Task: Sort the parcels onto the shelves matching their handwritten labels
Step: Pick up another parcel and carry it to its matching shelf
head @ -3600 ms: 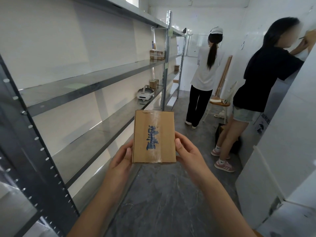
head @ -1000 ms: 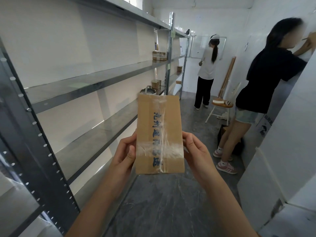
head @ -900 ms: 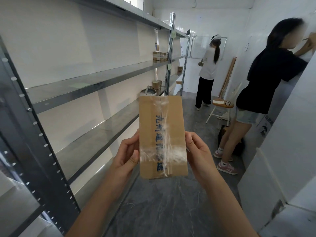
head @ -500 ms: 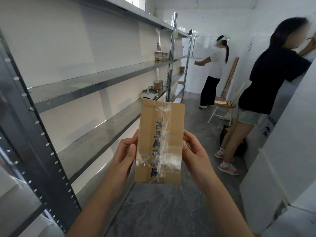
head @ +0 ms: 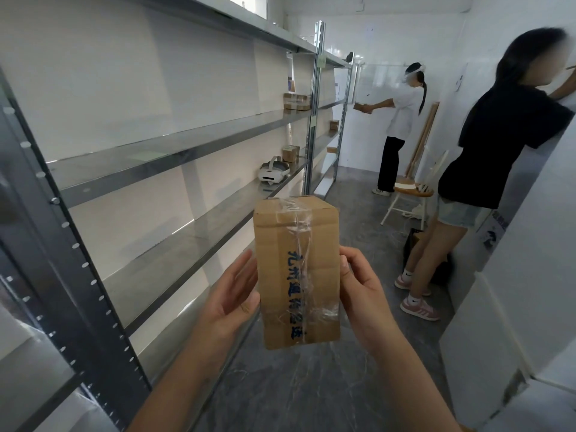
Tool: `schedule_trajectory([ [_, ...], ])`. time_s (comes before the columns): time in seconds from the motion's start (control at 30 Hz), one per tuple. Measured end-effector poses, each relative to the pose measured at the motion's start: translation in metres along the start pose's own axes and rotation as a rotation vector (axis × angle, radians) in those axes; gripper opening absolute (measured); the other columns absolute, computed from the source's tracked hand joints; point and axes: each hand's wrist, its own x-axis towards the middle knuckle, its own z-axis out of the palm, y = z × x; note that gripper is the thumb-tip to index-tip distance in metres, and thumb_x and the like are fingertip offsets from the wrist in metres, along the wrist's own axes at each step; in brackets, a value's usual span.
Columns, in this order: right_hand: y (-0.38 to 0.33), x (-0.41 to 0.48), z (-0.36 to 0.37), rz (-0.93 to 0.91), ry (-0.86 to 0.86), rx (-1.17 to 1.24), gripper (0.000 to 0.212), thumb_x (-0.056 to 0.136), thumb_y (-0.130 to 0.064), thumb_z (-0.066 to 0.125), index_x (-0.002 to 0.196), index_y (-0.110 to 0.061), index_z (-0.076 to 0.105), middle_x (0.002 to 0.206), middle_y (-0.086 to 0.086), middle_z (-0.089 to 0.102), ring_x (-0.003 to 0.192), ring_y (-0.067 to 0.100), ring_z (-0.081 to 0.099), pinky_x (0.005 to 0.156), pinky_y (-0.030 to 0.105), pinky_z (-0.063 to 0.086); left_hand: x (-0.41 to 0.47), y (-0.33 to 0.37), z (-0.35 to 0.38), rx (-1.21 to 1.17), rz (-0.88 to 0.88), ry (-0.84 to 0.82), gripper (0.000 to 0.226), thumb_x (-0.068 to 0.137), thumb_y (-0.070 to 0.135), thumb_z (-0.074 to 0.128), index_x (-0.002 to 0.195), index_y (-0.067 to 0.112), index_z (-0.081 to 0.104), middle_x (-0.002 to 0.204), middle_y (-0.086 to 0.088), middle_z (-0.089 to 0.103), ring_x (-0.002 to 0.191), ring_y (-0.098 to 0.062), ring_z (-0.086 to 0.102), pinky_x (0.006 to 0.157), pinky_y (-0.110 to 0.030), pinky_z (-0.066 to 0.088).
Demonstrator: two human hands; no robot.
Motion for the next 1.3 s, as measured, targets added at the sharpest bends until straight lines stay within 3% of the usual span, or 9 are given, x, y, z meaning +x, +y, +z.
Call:
schedule_trajectory([
  [0.1,0.000,0.000,0.002,-0.015,-0.010,0.025,0.030,0.099,-0.030,0.050,0.119,-0.011,0.063,0.101,0.008,0.072,0.088,0.016,0.067,0.079,0.032,0.054,0.001,0.006,0.004,0.009,0.024,0.016,0.046,0.097,0.017,0.049,0.143,0.023,0.050,0.148,-0.003,0.052,0.140,-0.028,0.046,0.114,-0.056,0.034],
  [0.2,0.001,0.000,0.005,-0.019,-0.033,0.045,0.031,0.097,-0.027,0.053,0.121,-0.008,0.061,0.108,0.008,0.073,0.098,0.018,0.067,0.090,0.037,0.053,0.001,0.005,0.003,0.014,-0.003,0.071,0.041,0.096,0.031,0.052,0.137,0.027,0.056,0.141,-0.004,0.058,0.134,-0.030,0.051,0.112,-0.057,0.037],
  [0.37,0.002,-0.001,0.006,-0.019,-0.063,0.078,0.034,0.095,-0.023,0.056,0.122,-0.003,0.059,0.117,0.013,0.071,0.108,0.023,0.065,0.102,0.046,0.049,-0.002,0.003,-0.003,0.040,-0.012,0.072,0.065,0.081,0.055,0.069,0.138,0.027,0.053,0.142,-0.004,0.057,0.135,-0.030,0.049,0.114,-0.059,0.034],
  [0.6,0.003,0.000,0.013,-0.032,-0.088,0.068,0.041,0.096,-0.036,0.053,0.121,-0.005,0.058,0.105,0.009,0.070,0.094,0.020,0.064,0.089,0.043,0.050,-0.008,0.004,-0.003,0.070,0.029,0.081,0.072,0.080,0.058,0.069,0.142,0.028,0.047,0.149,0.001,0.051,0.141,-0.022,0.044,0.115,-0.059,0.033],
  [0.77,0.006,0.001,0.020,-0.023,-0.128,0.115,0.066,0.079,-0.065,0.067,0.116,-0.011,0.058,0.105,0.006,0.069,0.096,0.020,0.063,0.086,0.039,0.053,-0.009,0.003,-0.009,0.108,0.066,0.110,0.070,0.080,0.054,0.070,0.142,0.032,0.047,0.152,0.013,0.047,0.143,-0.007,0.041,0.114,-0.038,0.039],
  [0.93,0.005,0.003,0.026,0.002,-0.185,0.177,0.061,0.071,-0.050,0.083,0.113,-0.013,0.058,0.111,0.007,0.069,0.106,0.026,0.065,0.091,0.049,0.055,-0.003,0.004,-0.011,0.125,0.086,0.175,0.086,0.063,0.063,0.079,0.136,0.029,0.047,0.151,0.010,0.045,0.139,-0.008,0.045,0.098,-0.021,0.050],
  [1.03,0.006,0.003,0.033,0.014,-0.180,0.194,0.067,0.068,-0.046,0.086,0.117,-0.011,0.057,0.116,0.011,0.067,0.110,0.029,0.065,0.093,0.052,0.054,-0.001,0.007,-0.013,0.116,0.090,0.182,0.088,0.054,0.066,0.082,0.129,0.032,0.049,0.147,0.005,0.048,0.136,-0.012,0.048,0.092,-0.021,0.054],
  [1.17,0.010,0.002,0.038,0.025,-0.155,0.221,0.065,0.065,-0.048,0.088,0.117,-0.019,0.062,0.123,0.016,0.066,0.114,0.030,0.064,0.099,0.055,0.052,0.000,0.012,-0.017,0.169,0.106,0.190,0.082,0.052,0.068,0.083,0.121,0.039,0.049,0.140,0.004,0.052,0.133,-0.019,0.050,0.094,-0.025,0.054],
  [1.3,0.012,0.000,0.042,0.028,-0.138,0.218,0.060,0.069,-0.049,0.084,0.118,-0.022,0.063,0.131,0.019,0.063,0.120,0.032,0.063,0.102,0.050,0.052,0.000,0.017,-0.016,0.248,0.077,0.239,0.076,0.049,0.073,0.080,0.115,0.053,0.048,0.136,0.014,0.051,0.129,-0.012,0.050,0.084,-0.010,0.051],
])
